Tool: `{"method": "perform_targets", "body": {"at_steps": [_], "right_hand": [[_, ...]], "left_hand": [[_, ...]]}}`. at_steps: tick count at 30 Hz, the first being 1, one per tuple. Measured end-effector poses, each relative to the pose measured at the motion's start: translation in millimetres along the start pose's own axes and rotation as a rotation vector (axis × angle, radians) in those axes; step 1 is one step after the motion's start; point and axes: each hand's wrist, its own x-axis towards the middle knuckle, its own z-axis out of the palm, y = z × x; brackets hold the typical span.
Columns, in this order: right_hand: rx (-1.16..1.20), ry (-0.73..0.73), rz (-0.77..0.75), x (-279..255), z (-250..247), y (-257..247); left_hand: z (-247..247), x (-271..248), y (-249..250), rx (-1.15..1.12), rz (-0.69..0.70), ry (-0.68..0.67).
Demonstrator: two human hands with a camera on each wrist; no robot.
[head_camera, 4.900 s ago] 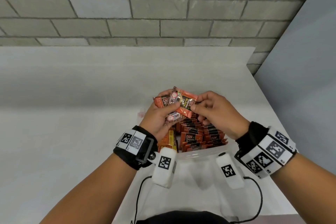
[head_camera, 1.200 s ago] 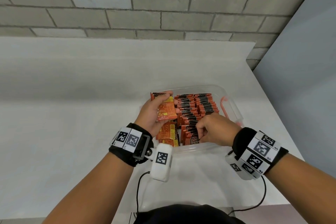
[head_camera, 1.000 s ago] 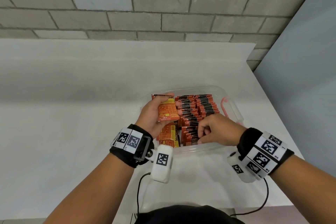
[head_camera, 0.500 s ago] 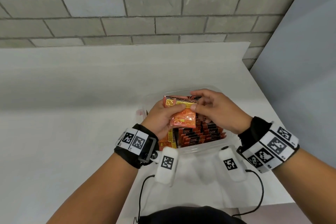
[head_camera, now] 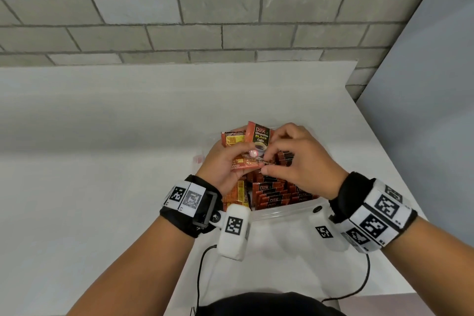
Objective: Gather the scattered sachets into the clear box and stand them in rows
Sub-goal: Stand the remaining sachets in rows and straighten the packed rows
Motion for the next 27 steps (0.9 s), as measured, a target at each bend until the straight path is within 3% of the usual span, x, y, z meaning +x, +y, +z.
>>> {"method": "perform_targets", "body": {"at_steps": [6,11,16,23,27], "right_hand": [[-0.007,0.110,0.088,6.6,-10.4,3.7],[0.063,-0.053,0.197,14.2,-19.9,5.2],[0.104,-0.272,0.237,1.0,-27.9,7.9],[0.035,-0.397,0.224,-14.4,-15.8,17.3],[0.003,-0.391,0.212,-16.3,-11.3,18.4]], "left_hand": [[-5.0,2.5,-4.2,0.159,0.036,0.024],[-0.7,2.7,-2.1,0.232,0.028,-0.033],[-20.4,8.4,13.4,0.067,0.043,0.086],[-36.4,9.1,11.1,0.044,0.037,0.136],[-36.6,8.5,11.0,0.036,0.024,0.135]]}}
